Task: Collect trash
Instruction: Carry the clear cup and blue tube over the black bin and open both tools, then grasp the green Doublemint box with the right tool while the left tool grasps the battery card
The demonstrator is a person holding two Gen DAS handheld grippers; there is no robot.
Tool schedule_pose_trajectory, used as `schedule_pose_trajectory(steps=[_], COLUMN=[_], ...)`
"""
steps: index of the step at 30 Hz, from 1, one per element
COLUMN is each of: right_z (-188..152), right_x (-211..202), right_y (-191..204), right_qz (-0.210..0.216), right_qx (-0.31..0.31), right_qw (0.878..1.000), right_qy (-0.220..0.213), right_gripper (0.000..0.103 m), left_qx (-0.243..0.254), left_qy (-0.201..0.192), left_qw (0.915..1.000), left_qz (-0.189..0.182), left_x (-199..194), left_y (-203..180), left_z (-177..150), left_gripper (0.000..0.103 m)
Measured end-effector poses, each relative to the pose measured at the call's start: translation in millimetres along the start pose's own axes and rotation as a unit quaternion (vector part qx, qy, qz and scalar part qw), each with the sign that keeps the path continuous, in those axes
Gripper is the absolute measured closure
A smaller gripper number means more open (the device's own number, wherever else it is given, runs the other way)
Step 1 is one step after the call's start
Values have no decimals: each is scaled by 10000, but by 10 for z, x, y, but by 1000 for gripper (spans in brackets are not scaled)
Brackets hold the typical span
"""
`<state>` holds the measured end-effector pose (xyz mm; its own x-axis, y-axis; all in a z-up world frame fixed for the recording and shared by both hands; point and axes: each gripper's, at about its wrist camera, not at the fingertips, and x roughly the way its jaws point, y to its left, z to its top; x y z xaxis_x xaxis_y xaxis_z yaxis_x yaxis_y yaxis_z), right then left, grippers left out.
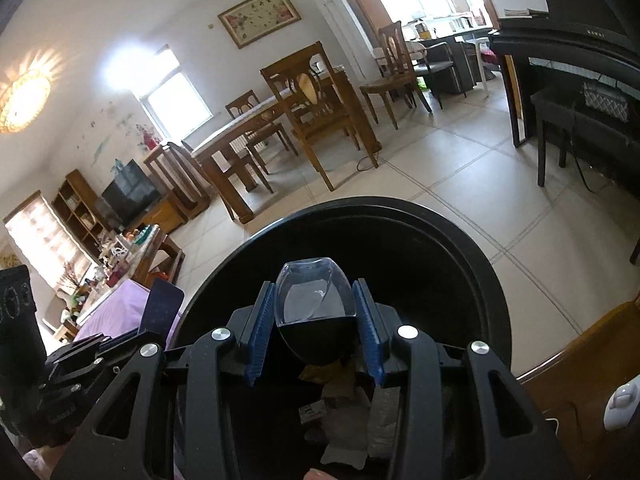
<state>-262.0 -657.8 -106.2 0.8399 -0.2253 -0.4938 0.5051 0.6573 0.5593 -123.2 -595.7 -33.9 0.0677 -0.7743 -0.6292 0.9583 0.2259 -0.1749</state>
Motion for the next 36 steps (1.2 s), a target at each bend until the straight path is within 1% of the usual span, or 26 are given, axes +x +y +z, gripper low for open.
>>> schedule_pose_trajectory(steps=[2,3,4,5,6,7,8,13,15,18,21,23,25,27,29,30,32,33,34,35,36], right_z=[6,9,14,24,38,39,39,52,46,30,5,-32,-114,-245,-371,-441,-608,-687,-793,-886,-975], right_x=[-18,-22,-33,-48,-59,-80,-98,-134,-147,-145,-96,-50,44,144,234,290,410,461,530,586,637], right_y=[-38,-46,-62,-68,-66,-45,-17,72,136,344,614,785,1080,1401,1698,1854,2215,2383,2597,2784,2952], right_qz=[36,55,67,67,81,100,83,16,1,-17,30,91,206,343,482,564,764,864,991,1106,1206], right_qx=[71,96,113,130,147,134,95,1,-64,-240,-463,-602,-837,-1080,-1294,-1423,-1695,-1822,-1992,-2145,-2280], right_qw=[10000,9999,9999,9999,9999,9999,9999,10000,10000,9997,9989,9980,9958,9923,9881,9852,9778,9736,9676,9616,9558], right_qy=[21,28,20,5,-11,-33,-49,-64,-65,-18,81,166,314,506,674,767,969,1067,1196,1310,1410], right_gripper=[60,50,43,31,29,29,29,25,23,23,22,20,19,20,20,20,20,19,20,20,20], left_qx=[98,131,157,173,175,184,203,242,248,202,65,-100,-259,-570,-941,-1106,-1491,-1657,-1932,-2107,-2291], left_qy=[30,49,66,39,-44,-196,-279,-419,-484,-588,-656,-718,-766,-791,-825,-814,-762,-731,-670,-619,-519], left_qw=[9999,9998,9997,9994,9990,9983,9978,9964,9957,9942,9920,9887,9846,9784,9679,9610,9435,9367,9245,9145,9026], left_qz=[76,130,190,290,400,518,567,690,755,880,1074,1312,1549,1822,2179,2399,2861,2996,3217,3400,3607], left_x=[-33,-44,-61,-95,-136,-206,-259,-540,-689,-950,-1262,-1557,-1809,-2133,-2513,-2689,-3027,-3152,-3339,-3460,-3579], left_y=[-2,-16,-24,-33,-32,-28,-31,29,79,218,429,691,933,1283,1695,1893,2305,2466,2728,2899,3101], left_z=[-4,-5,-4,7,3,-1,4,8,-19,-76,-187,-327,-441,-611,-841,-942,-1156,-1223,-1368,-1455,-1560], left_gripper=[91,85,67,52,24,13,13,12,8,7,6,5,5,5,5,5,5,5,6,6,6])
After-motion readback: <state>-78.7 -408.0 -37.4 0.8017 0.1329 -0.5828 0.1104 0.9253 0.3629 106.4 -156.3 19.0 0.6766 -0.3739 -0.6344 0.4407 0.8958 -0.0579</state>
